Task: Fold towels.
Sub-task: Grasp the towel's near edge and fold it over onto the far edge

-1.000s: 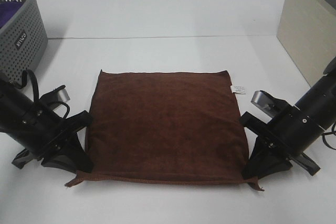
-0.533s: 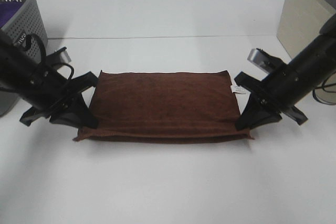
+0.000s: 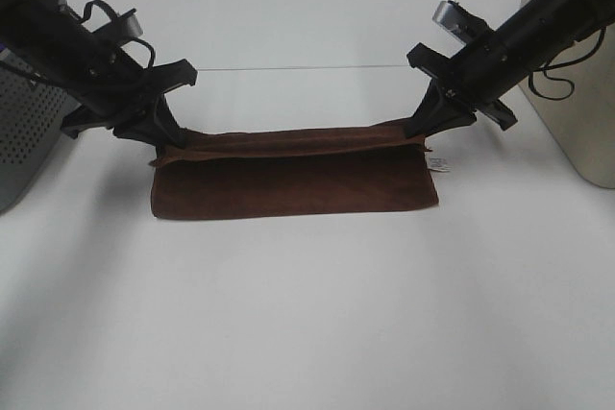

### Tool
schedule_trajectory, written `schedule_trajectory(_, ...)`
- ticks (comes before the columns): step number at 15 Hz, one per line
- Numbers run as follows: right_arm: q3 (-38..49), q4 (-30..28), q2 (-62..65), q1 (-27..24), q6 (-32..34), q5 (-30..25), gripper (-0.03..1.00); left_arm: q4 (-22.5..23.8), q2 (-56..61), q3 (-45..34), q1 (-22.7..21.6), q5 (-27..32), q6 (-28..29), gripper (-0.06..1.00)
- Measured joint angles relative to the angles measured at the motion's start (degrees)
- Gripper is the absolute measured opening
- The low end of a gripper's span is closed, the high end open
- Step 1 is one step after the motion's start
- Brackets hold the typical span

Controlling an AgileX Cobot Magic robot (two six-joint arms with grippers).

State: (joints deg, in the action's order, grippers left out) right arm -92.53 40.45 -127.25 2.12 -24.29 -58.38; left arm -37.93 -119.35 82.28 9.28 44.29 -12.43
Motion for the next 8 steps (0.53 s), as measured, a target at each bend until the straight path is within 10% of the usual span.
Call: schedule_trajectory(8, -7.39, -0.17, -9.11, 0.00, 0.34, 4.24, 0.00, 0.40, -10.60, 9.45, 0.00, -4.58, 0.11, 0.01)
